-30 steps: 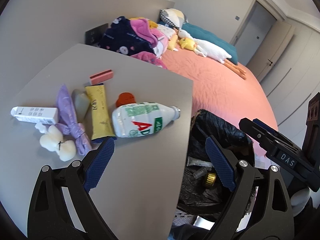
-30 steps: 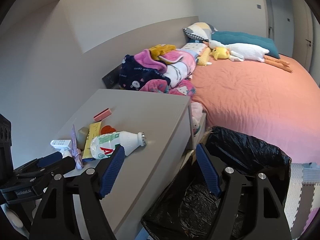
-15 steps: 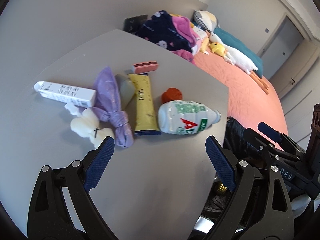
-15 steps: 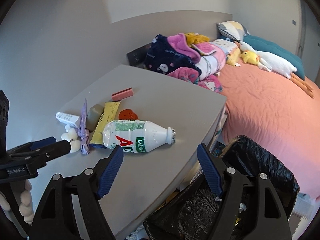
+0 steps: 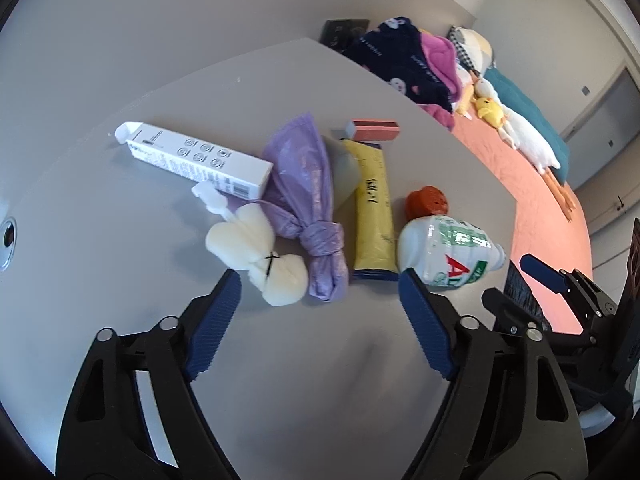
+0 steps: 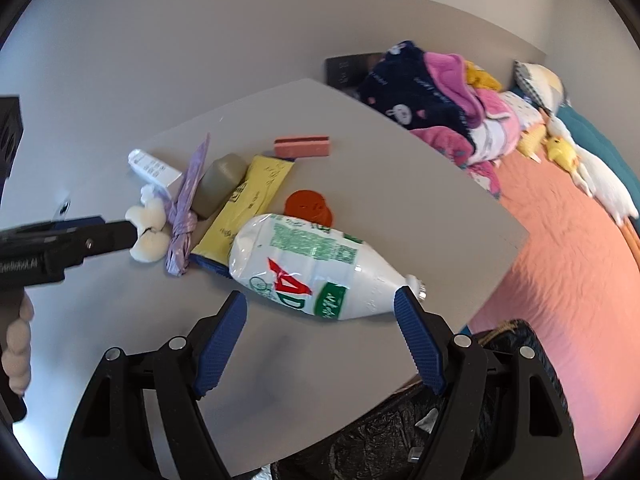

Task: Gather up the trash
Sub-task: 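Move both open grippers back toward the table items, then grasp the white AD bottle with the right gripper while the left grasps the white plush, then carry the bottle and plush over the black trash bin and open both grippers, then move both open grippers back over the table items, then grasp the purple plastic bag with the left gripper while the right grasps the orange lid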

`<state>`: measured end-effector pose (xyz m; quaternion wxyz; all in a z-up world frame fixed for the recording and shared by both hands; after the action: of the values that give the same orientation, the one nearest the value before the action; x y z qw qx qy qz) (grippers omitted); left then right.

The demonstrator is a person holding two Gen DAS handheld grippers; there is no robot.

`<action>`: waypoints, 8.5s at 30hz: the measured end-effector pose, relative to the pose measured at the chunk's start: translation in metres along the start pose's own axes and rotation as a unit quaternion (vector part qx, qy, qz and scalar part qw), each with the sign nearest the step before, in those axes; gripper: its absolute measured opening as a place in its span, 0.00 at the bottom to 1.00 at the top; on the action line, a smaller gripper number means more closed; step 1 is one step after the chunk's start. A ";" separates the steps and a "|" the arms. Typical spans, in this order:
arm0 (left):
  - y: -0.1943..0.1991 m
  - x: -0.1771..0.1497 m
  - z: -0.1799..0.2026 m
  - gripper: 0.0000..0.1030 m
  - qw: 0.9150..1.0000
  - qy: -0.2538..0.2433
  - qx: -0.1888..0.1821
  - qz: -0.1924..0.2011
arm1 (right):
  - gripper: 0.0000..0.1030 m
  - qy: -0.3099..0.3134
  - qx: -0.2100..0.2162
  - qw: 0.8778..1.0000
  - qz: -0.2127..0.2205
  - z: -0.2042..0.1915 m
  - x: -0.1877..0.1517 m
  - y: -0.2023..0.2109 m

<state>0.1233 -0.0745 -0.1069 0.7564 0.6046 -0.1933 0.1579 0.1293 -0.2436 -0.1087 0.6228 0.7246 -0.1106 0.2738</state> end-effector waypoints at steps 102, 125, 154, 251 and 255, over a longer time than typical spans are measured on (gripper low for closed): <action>0.015 0.004 0.141 0.25 0.981 -0.152 -0.120 0.002 | 0.53 -0.167 -0.001 0.983 0.072 0.075 -0.061 0.110; 0.002 -0.009 0.229 0.25 0.954 -0.241 -0.178 -0.022 | 0.53 -0.246 -0.056 0.962 0.104 0.143 -0.099 0.157; 0.004 -0.032 0.290 0.88 0.918 -0.325 -0.227 -0.020 | 0.88 -0.344 -0.132 0.910 0.191 0.206 -0.125 0.212; -0.072 0.022 -0.020 0.32 0.999 -0.017 -0.002 -0.051 | 0.49 -0.089 0.041 0.995 0.005 0.000 0.059 -0.085; -0.071 0.021 -0.023 0.29 0.999 -0.019 0.003 -0.042 | 0.43 -0.084 0.042 0.996 0.000 -0.002 0.059 -0.090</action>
<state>0.1775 -0.0679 -0.1617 0.7569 0.6174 -0.1811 0.1149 0.2222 -0.2131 -0.1530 0.5804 0.7704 -0.1512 0.2161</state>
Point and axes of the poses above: each gripper's, at about its wrist camera, not at the fingertips, and y roughly against the way its jaws point, z to its right, x to its top, the point moved 7 cm from there along -y, roughly the way its jaws point, and after that the axes turned 8 degrees about -y, right-handed, at the moved point
